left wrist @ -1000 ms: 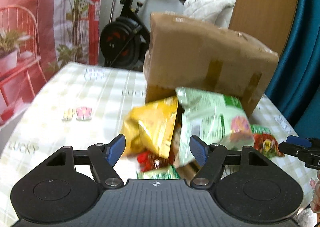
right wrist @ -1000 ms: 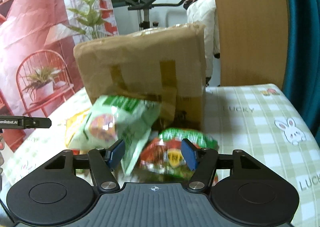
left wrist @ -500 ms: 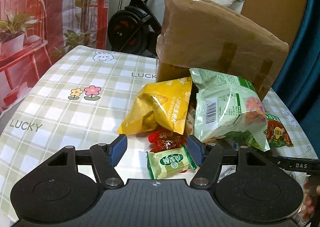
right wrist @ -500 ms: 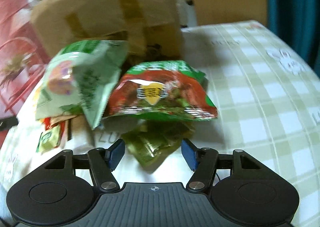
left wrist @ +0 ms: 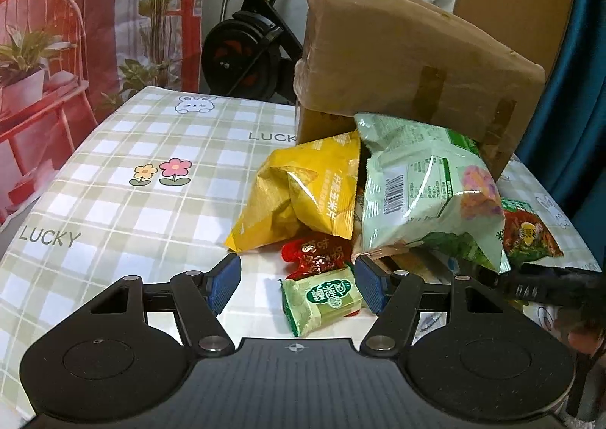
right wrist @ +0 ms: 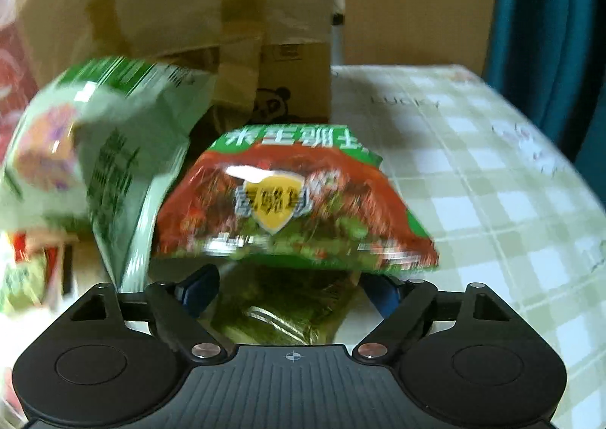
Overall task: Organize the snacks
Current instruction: 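Grasp the gold pouch with the right tool while the left tool approaches the red packet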
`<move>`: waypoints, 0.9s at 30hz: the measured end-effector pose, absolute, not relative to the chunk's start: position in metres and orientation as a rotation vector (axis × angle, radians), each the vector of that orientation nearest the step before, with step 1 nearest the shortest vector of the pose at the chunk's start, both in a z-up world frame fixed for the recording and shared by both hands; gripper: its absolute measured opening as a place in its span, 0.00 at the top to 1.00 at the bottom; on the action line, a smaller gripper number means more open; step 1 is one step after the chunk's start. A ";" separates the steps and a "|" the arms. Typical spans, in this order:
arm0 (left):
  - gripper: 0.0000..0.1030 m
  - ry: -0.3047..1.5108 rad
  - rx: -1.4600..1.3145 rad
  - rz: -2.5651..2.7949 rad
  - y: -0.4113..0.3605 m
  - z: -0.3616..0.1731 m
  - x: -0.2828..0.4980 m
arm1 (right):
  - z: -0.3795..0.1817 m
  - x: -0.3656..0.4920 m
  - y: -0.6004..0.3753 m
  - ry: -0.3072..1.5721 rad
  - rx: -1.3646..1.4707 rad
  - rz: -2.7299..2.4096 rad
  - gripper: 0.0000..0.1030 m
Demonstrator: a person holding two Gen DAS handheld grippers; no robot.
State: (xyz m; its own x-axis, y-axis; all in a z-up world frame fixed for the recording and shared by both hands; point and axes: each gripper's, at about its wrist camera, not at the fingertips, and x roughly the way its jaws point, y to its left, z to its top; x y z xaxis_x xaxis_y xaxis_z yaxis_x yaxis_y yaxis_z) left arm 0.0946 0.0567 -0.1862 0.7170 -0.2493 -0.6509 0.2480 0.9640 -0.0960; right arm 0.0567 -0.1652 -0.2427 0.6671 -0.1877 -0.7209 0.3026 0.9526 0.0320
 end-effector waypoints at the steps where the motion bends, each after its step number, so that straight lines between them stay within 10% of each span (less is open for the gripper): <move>1: 0.34 0.720 -0.007 -0.279 0.057 -0.185 0.094 | -0.243 0.051 -0.161 0.790 0.120 -0.262 0.25; 19: 0.34 0.735 -0.001 -0.293 0.049 -0.187 0.095 | -0.243 0.045 -0.187 0.781 0.223 -0.267 0.20; 23: 0.34 0.735 -0.001 -0.286 0.049 -0.187 0.095 | -0.244 0.041 -0.176 0.764 0.138 -0.297 0.46; 27: 0.34 0.738 -0.002 -0.282 0.051 -0.189 0.096 | -0.243 0.031 -0.178 0.765 0.155 -0.255 0.51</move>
State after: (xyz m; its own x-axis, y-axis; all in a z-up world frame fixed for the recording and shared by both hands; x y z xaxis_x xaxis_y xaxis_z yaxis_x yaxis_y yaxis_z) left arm 0.0962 0.0509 -0.1887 0.7036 -0.2540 -0.6636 0.2523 0.9624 -0.1008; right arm 0.0313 -0.1781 -0.2425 0.6931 -0.1709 -0.7003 0.2830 0.9580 0.0464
